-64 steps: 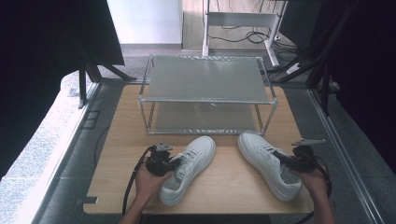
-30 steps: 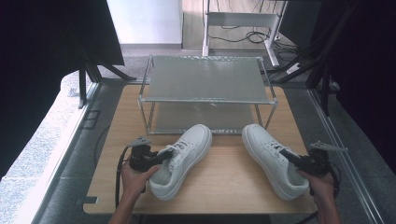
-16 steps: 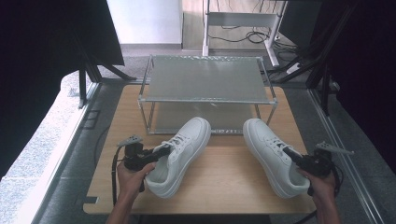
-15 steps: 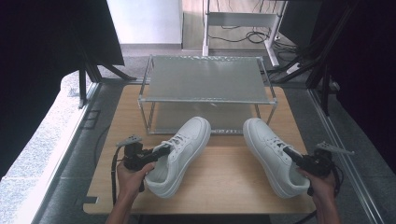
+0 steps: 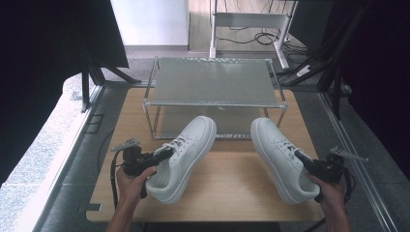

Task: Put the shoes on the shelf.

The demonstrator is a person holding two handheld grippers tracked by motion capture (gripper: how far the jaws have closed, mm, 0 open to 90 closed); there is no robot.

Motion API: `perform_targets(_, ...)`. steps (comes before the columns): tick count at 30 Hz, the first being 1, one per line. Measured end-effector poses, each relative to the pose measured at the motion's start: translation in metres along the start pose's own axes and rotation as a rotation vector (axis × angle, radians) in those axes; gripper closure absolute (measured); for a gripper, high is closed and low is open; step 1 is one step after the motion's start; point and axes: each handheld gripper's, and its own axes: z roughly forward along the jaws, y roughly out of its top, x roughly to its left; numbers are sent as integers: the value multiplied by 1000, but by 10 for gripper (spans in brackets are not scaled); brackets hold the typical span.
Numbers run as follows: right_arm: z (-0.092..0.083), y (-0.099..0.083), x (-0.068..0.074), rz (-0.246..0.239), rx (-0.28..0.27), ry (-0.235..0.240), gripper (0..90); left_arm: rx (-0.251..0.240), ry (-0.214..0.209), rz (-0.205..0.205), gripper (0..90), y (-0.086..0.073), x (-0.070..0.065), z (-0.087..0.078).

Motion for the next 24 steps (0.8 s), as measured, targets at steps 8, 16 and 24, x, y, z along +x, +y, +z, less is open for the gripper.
perform_targets(8, 1, 0, 3, 19, -26, 25, 844, -5, -7, -11, 819, 3, 1, -6)
perform_targets(16, 2, 0, 6, 35, -43, 46, 844, -17, -14, -24, 819, 4, 3, -11)
perform_targets(24, 2, 1, 9, 51, -56, 56, 845, -48, -45, -50, 820, 7, 5, -18)
